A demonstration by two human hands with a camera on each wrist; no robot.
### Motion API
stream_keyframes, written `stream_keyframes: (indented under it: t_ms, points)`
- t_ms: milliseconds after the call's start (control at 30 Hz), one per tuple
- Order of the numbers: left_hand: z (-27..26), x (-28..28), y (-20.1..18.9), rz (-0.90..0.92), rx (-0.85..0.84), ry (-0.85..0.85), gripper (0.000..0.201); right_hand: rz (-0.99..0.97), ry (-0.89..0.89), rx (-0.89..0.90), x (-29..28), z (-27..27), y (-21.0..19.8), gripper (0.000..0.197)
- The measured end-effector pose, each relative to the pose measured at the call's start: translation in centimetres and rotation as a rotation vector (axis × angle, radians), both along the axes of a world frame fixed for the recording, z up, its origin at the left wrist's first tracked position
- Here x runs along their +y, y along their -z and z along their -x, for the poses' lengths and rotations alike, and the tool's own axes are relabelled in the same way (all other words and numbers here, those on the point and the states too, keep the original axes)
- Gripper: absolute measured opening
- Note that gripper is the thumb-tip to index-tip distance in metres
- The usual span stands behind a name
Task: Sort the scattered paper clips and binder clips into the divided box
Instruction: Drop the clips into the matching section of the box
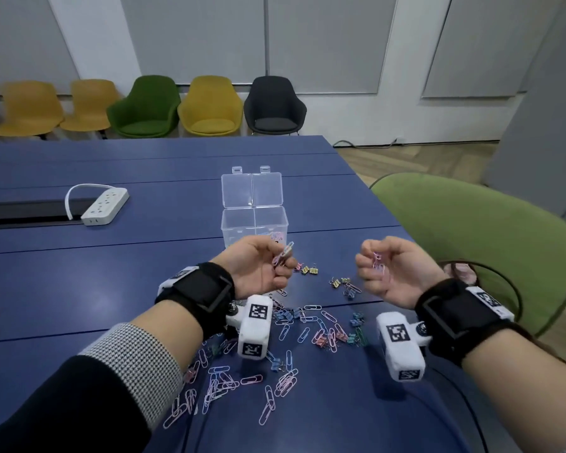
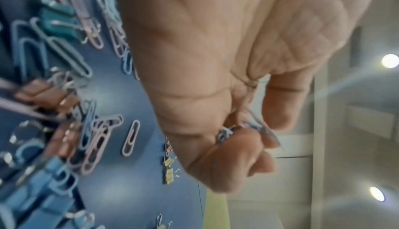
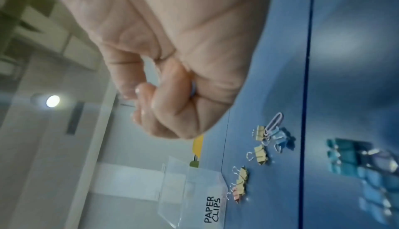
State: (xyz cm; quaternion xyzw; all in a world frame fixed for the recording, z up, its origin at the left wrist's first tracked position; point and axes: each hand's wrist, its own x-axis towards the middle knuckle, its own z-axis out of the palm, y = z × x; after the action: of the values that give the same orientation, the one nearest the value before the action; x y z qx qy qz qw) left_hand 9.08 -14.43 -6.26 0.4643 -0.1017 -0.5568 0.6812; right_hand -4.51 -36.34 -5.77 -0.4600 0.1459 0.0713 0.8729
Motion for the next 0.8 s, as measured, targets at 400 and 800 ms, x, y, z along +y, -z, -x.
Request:
stream_keyframes:
  t_ms: [400,800]
  points:
    - [0.7,-0.6,1.2,-0.180,0.002,-0.149,0.018,1.742,-0.186,0.155,0.0,-1.0,0.4,0.018]
    - [1.8,-0.9,0.3,-0.430,-0.269,0.038,0.021,2.018,-0.533,0.335,1.0,-0.2,1.6,0.025]
